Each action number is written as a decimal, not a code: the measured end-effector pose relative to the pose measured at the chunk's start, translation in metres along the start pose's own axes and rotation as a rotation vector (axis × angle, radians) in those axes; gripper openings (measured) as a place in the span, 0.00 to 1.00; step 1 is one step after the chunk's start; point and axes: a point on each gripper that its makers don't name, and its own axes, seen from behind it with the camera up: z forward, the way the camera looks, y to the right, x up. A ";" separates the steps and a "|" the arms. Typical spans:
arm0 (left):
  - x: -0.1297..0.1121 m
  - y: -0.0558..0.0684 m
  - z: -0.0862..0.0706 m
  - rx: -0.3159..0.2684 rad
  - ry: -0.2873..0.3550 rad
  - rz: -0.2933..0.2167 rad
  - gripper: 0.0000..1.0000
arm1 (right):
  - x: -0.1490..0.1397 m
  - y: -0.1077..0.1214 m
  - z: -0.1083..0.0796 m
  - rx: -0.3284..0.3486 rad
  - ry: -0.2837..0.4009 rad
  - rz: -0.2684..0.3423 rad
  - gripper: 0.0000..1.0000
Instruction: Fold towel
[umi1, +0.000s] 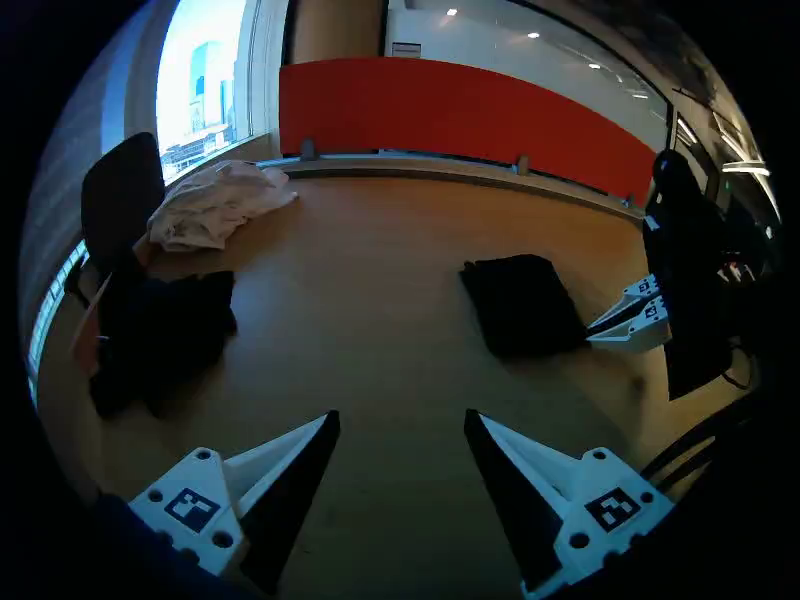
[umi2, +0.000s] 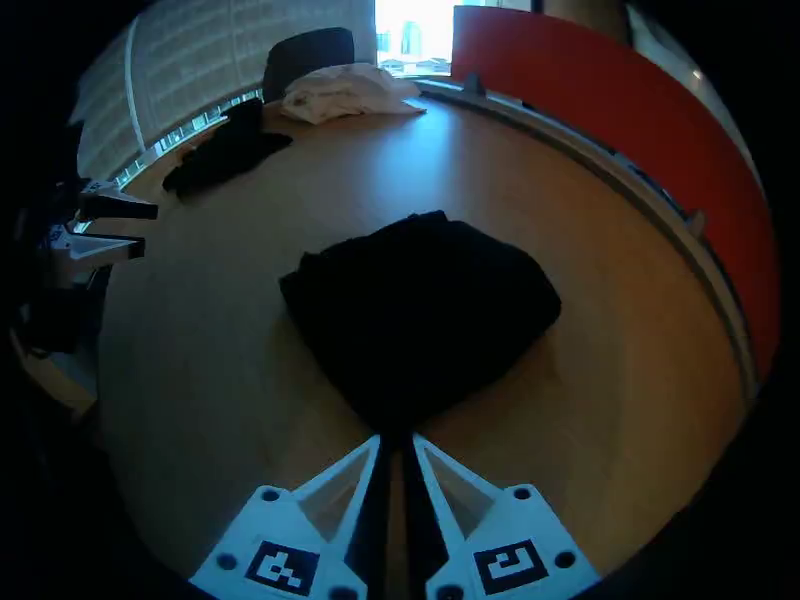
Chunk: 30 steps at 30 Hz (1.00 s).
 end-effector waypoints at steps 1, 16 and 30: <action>0.000 0.000 0.000 0.000 0.000 0.000 0.92 | 0.002 0.000 -0.001 0.000 0.005 0.001 0.06; 0.007 0.000 -0.003 -0.005 0.018 0.001 0.92 | 0.054 0.010 -0.027 -0.004 0.105 -0.017 0.06; 0.019 0.001 -0.006 -0.015 0.043 0.008 0.92 | 0.130 0.025 -0.067 -0.007 0.228 -0.041 0.06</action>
